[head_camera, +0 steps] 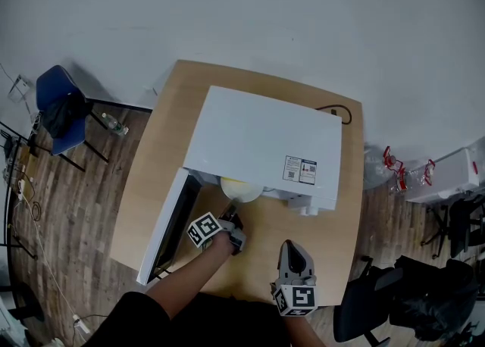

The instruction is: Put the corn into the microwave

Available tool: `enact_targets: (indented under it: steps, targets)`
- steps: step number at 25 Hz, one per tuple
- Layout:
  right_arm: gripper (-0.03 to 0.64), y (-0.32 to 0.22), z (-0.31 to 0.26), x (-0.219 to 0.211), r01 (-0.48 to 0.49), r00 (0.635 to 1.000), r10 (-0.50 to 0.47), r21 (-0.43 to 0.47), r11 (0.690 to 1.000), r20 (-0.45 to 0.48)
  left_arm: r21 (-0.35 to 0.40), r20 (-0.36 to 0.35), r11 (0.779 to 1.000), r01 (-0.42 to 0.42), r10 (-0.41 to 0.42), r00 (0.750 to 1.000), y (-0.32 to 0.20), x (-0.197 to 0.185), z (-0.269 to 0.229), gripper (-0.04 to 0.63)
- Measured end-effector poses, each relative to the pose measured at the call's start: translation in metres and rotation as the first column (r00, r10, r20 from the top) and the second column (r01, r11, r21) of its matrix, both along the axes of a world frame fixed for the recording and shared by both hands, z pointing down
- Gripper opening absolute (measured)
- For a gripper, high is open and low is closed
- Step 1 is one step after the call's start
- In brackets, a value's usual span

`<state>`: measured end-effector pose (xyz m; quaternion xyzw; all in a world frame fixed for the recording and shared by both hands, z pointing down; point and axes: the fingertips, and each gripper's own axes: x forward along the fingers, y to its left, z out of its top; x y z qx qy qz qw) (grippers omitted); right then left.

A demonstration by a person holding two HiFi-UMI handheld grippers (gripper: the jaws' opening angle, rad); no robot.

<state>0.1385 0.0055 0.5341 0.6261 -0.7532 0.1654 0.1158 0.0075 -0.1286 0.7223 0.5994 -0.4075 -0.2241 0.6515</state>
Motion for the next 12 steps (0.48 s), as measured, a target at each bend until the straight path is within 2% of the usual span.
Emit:
enact_targets:
  steps: [12]
  targets:
    - [0.060,0.000,0.006,0.011,-0.015,1.000,0.015,-0.015,1.000,0.006,-0.025,-0.035,0.999,0.045,-0.046,0.998,-0.028,0.013,0.003,0.028]
